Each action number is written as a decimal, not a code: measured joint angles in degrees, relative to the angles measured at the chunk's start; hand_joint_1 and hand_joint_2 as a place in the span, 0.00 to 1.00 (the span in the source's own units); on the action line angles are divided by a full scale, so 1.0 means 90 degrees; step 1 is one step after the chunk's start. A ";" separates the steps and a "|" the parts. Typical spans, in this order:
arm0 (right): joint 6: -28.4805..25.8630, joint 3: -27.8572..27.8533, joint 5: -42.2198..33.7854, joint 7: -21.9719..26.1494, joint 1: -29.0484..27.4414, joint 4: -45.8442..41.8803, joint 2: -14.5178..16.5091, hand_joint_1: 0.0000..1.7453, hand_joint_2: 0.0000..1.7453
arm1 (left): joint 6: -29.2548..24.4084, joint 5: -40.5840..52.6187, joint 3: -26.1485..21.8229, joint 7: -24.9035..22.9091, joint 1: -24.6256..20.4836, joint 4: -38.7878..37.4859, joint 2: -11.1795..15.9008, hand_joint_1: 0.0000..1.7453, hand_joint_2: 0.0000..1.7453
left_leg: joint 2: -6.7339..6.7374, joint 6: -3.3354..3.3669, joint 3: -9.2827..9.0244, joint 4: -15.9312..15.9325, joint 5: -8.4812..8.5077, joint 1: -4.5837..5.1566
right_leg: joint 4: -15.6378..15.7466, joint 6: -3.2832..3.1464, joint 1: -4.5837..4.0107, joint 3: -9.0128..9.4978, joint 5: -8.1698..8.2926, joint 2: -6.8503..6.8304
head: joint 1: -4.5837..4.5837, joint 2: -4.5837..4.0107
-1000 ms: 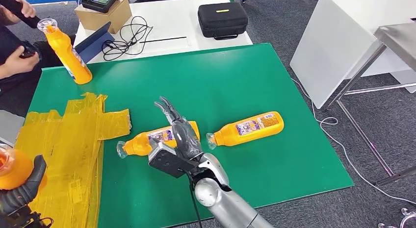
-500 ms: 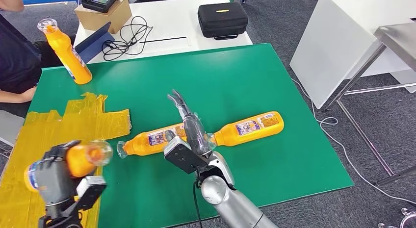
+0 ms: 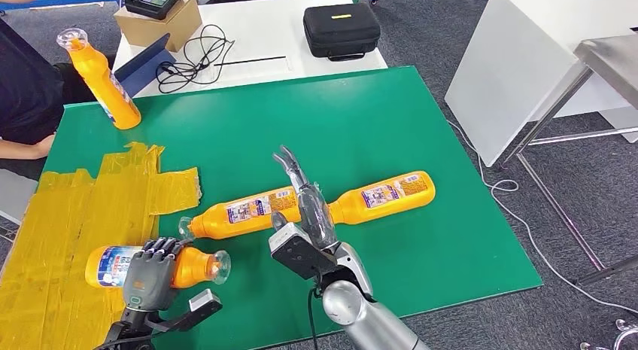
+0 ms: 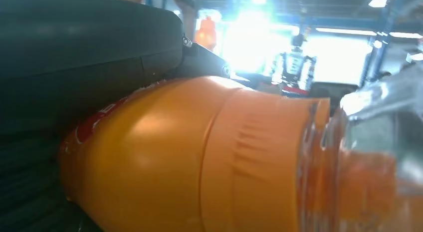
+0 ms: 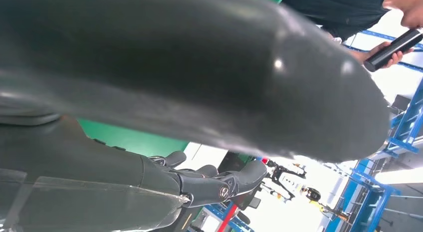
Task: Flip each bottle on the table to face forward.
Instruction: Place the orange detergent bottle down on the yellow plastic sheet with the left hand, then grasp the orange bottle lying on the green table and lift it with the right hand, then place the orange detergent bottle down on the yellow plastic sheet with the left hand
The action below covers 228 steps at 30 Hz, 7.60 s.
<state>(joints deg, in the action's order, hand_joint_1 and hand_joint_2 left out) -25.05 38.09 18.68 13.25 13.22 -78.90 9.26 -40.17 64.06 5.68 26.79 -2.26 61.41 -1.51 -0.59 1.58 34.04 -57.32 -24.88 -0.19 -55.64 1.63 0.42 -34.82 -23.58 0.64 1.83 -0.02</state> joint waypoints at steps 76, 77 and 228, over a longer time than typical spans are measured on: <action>0.2459 -0.1132 0.4118 -0.1665 0.1768 0.2530 -0.0656 0.00 1.00 | 0.2329 -0.9349 0.0781 0.0740 0.0156 0.4201 -0.0100 0.00 0.00 | -0.0068 0.0014 -0.0007 -0.0001 0.0029 0.0008 | -0.0002 0.0005 0.0006 0.0031 0.0005 -0.0069 | 0.0000 0.0000; 0.2449 -0.1112 0.4121 -0.1635 0.1887 0.2729 -0.0616 0.00 1.00 | 0.2339 -0.9371 0.0771 0.0746 0.0127 0.4220 -0.0126 0.00 0.00 | -0.0069 0.0014 -0.0007 -0.0002 0.0029 0.0008 | -0.0003 0.0005 0.0006 0.0031 0.0005 -0.0069 | 0.0000 0.0000; 0.0329 0.0885 0.3447 -0.1605 0.1751 0.3839 0.1326 1.00 1.00 | 0.4975 -1.1715 -0.0064 -0.0874 -0.0183 0.2614 -0.0755 0.00 1.00 | -0.0059 0.0015 0.0039 -0.0001 0.0044 0.0004 | -0.0003 0.0006 0.0004 -0.0022 0.0028 -0.0060 | 0.0001 0.0000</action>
<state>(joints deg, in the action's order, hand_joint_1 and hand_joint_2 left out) -22.09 46.05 49.71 -1.20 28.98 -44.35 21.20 4.61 -41.38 5.10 18.93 -3.91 84.94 -8.31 -1.12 1.72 34.39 -57.33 -24.48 -0.15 -55.67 1.68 0.46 -35.02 -23.32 0.10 1.84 -0.02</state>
